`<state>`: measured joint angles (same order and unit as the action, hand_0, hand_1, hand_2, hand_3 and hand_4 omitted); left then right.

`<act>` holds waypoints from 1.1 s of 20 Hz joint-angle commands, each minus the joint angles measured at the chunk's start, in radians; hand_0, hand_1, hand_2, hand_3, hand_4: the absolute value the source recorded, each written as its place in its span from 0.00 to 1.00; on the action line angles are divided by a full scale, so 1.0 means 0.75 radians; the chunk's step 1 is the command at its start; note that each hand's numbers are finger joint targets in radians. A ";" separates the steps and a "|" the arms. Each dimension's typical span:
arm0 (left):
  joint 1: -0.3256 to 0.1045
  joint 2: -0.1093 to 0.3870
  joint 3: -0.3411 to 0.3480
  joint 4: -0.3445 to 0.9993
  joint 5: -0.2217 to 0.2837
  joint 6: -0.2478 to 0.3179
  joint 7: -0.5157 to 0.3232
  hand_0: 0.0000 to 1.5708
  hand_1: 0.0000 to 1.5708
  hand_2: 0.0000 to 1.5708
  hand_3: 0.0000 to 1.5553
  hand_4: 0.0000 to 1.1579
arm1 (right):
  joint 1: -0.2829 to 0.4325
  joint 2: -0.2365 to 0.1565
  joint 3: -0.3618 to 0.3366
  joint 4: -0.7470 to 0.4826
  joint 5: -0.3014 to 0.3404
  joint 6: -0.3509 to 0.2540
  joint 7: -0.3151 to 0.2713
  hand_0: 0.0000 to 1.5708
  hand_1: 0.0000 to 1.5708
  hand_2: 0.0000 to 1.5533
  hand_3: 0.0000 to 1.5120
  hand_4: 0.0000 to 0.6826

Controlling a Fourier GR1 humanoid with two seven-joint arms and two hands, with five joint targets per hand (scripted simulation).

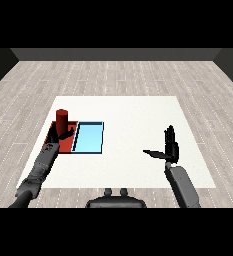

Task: Pick the red can and put it in the red box

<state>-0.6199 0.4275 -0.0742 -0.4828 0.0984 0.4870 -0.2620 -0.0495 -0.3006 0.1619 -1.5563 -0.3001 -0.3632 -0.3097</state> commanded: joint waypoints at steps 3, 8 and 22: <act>-0.119 -0.024 0.006 0.370 -0.058 -0.008 0.073 0.87 0.87 0.79 0.83 0.82 | -0.067 0.046 -0.038 0.130 -0.051 0.049 -0.029 0.00 0.00 0.00 0.00 0.00; -0.125 -0.037 -0.009 0.526 -0.096 0.012 0.155 0.38 0.38 0.40 0.26 0.67 | -0.107 0.074 -0.052 0.271 -0.022 0.067 -0.126 0.00 0.00 0.00 0.00 0.00; -0.145 0.013 0.038 0.606 -0.073 -0.107 0.261 0.00 0.00 0.00 0.00 0.00 | -0.176 0.098 -0.102 0.275 -0.036 0.064 -0.110 0.00 0.00 0.00 0.00 0.00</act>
<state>-0.7143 0.4494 -0.0308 -0.0332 0.0634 0.3907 -0.0781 -0.1563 -0.2412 0.0950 -1.3628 -0.3238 -0.3116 -0.3965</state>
